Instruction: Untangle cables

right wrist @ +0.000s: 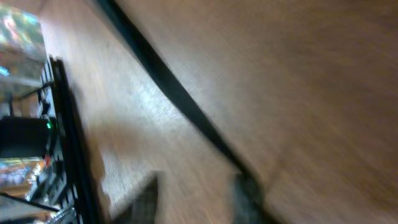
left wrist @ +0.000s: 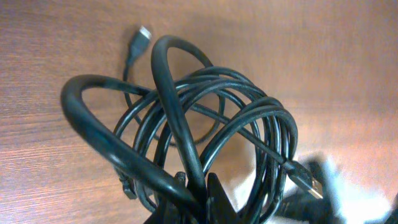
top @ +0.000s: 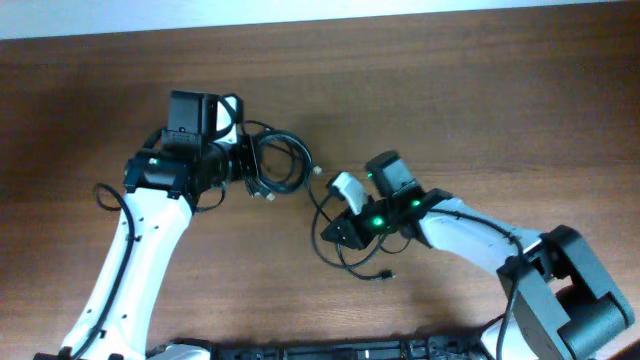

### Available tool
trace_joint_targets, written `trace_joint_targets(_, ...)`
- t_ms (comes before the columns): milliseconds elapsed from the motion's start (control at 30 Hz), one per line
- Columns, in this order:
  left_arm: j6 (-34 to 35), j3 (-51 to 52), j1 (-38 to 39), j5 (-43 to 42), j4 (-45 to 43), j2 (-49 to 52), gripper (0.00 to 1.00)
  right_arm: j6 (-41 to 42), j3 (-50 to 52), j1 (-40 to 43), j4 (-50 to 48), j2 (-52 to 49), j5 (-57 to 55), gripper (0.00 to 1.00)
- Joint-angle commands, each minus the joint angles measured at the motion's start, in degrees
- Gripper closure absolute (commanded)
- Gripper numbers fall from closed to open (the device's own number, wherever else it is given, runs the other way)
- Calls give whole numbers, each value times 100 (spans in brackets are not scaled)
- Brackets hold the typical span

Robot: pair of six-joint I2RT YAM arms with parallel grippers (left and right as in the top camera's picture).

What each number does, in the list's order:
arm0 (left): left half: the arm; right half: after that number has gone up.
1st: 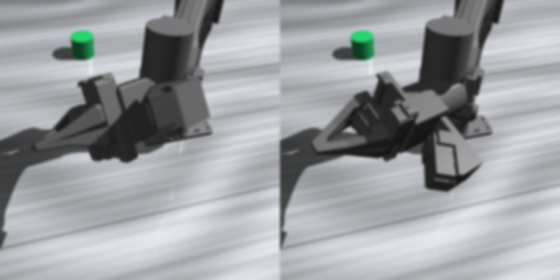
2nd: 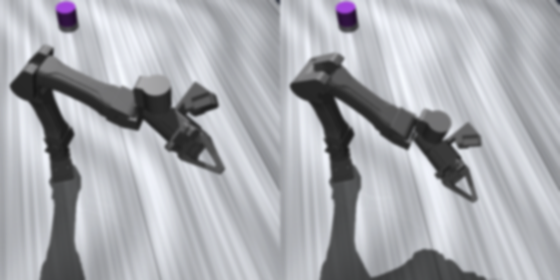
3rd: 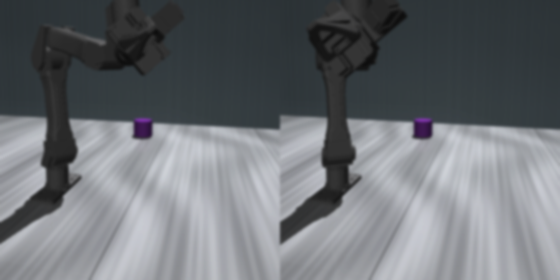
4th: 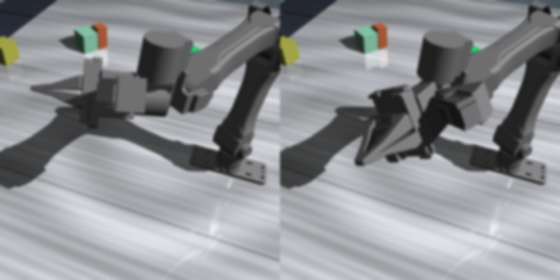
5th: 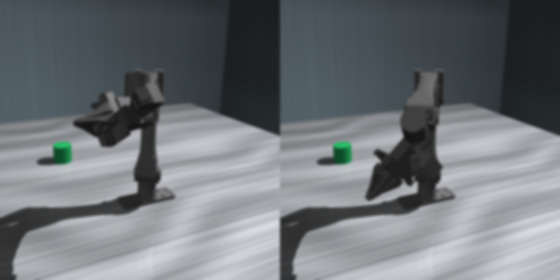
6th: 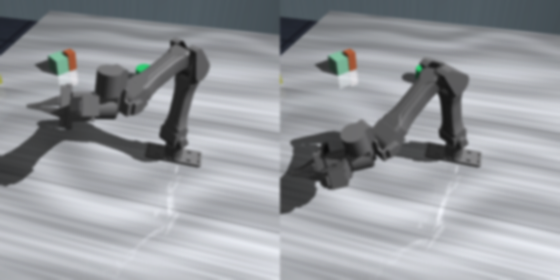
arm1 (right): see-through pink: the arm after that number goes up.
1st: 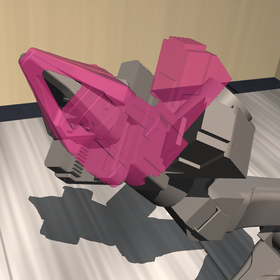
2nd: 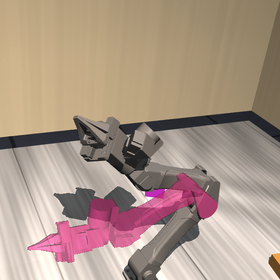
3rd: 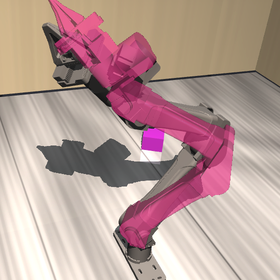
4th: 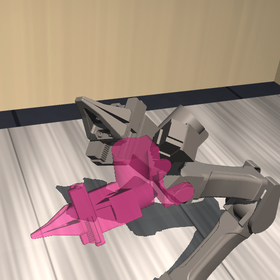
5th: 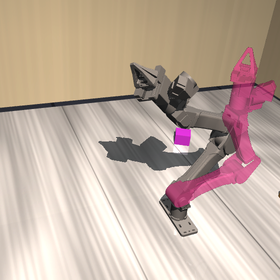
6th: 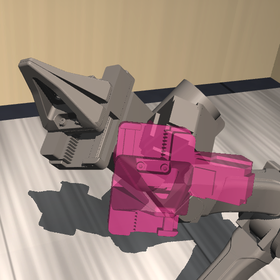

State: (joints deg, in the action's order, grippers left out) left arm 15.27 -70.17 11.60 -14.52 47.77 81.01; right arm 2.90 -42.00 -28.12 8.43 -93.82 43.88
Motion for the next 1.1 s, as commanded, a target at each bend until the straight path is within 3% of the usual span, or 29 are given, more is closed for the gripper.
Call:
trace_joint_targets(0,-981,-13,68,-205,293,-48,100,103,2,785,-4,101,1663,20)
trace_joint_targets(100,-973,-11,74,-229,459,-11,100,103,2,1478,-7,98,2973,0)
trace_joint_targets(267,-929,-9,74,-229,638,-11,100,708,4,1805,-4,98,3410,1)
trace_joint_targets(833,-951,527,79,-411,675,11,100,706,4,1801,-7,98,2868,1)
trace_joint_targets(967,-2166,527,149,-1644,566,11,100,708,4,1801,-4,98,2743,1)
trace_joint_targets(1067,-2186,527,286,-1657,483,11,100,708,4,1801,-2,98,2745,1)
